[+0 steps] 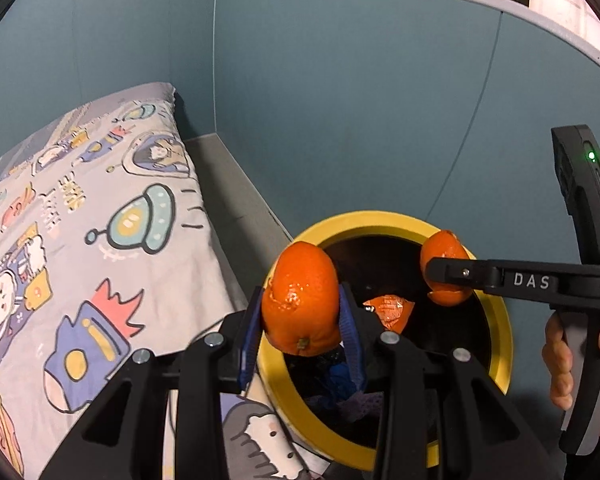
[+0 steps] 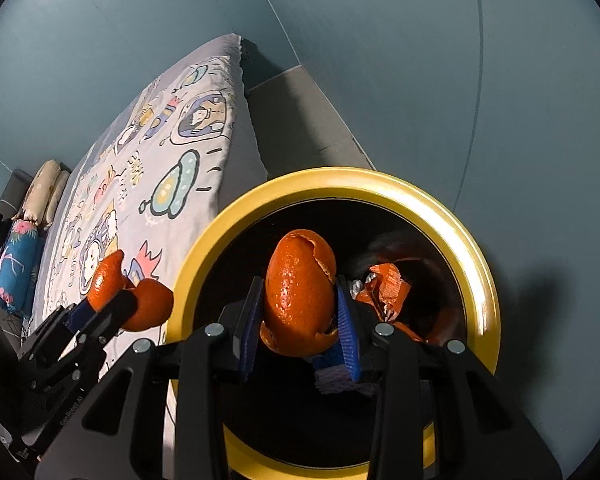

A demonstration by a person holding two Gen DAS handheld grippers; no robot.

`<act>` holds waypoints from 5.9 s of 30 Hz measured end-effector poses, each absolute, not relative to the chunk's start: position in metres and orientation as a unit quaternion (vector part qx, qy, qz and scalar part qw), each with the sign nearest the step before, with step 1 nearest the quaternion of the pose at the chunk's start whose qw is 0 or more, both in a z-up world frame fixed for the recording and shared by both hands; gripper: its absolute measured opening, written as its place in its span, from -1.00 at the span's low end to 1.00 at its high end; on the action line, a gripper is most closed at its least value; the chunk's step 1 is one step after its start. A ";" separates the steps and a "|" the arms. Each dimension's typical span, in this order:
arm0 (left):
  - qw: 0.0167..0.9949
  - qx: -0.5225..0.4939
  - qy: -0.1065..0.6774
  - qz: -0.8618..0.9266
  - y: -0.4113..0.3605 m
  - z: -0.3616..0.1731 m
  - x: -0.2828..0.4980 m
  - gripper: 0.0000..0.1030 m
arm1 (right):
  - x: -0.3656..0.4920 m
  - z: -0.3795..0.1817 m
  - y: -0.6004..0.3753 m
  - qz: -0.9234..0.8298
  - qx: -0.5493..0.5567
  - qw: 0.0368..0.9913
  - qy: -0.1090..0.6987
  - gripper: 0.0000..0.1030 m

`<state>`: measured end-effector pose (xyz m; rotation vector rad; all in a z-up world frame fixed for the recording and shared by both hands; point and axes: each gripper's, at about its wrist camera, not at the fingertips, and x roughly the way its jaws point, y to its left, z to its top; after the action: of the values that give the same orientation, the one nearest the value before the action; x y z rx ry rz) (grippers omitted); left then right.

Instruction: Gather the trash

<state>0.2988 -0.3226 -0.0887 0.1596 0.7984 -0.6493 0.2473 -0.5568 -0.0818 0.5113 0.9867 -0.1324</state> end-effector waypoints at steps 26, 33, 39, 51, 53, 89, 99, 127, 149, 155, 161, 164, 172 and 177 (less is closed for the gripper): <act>0.828 0.069 0.454 -0.323 -0.354 -0.131 0.303 -0.26 | 0.252 -0.088 -0.578 -0.074 0.278 0.831 0.477 -0.27; 0.841 0.055 0.439 -0.312 -0.345 -0.117 0.300 0.19 | 0.249 -0.076 -0.579 -0.085 0.278 0.838 0.462 -0.06; 0.841 0.052 0.436 -0.315 -0.339 -0.109 0.297 0.19 | 0.246 -0.070 -0.577 -0.088 0.278 0.841 0.457 -0.06; 0.855 0.035 0.418 -0.304 -0.306 -0.086 0.289 0.18 | 0.240 -0.055 -0.561 -0.081 0.269 0.846 0.453 -0.06; 0.858 0.032 0.415 -0.301 -0.300 -0.082 0.288 0.18 | 0.239 -0.052 -0.556 -0.079 0.265 0.848 0.452 -0.06; 0.914 -0.038 0.360 -0.184 -0.103 -0.039 0.212 0.19 | 0.208 -0.013 -0.383 0.040 0.191 0.866 0.461 -0.04; 0.926 -0.067 0.346 -0.134 -0.020 -0.049 0.177 0.19 | 0.195 -0.017 -0.312 0.080 0.161 0.873 0.454 -0.03; 0.972 -0.078 0.208 -0.081 0.028 -0.023 0.084 0.85 | 0.085 0.002 -0.261 -0.035 0.090 0.968 0.233 0.76; 0.980 -0.082 0.171 -0.061 0.031 -0.017 0.062 0.85 | 0.066 0.006 -0.247 -0.041 0.067 0.979 0.190 0.84; 0.980 -0.079 0.172 -0.065 0.029 -0.019 0.062 0.85 | 0.065 0.004 -0.247 -0.041 0.068 0.978 0.192 0.84; 0.980 -0.076 0.174 -0.067 0.028 -0.020 0.063 0.85 | 0.066 0.002 -0.245 -0.041 0.068 0.977 0.197 0.84; 0.979 -0.076 0.174 -0.067 0.028 -0.019 0.062 0.85 | 0.065 0.002 -0.245 -0.041 0.067 0.978 0.195 0.84; 0.979 -0.074 0.177 -0.069 0.027 -0.021 0.062 0.85 | 0.067 0.001 -0.248 -0.041 0.072 0.976 0.199 0.84; 0.979 -0.071 0.176 -0.068 0.025 -0.021 0.062 0.85 | 0.067 0.000 -0.246 -0.041 0.070 0.976 0.200 0.84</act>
<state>0.0620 0.0247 -0.0209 -0.1425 0.3549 -0.1365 0.0668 -0.2461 -0.0001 0.1420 0.4028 -0.0831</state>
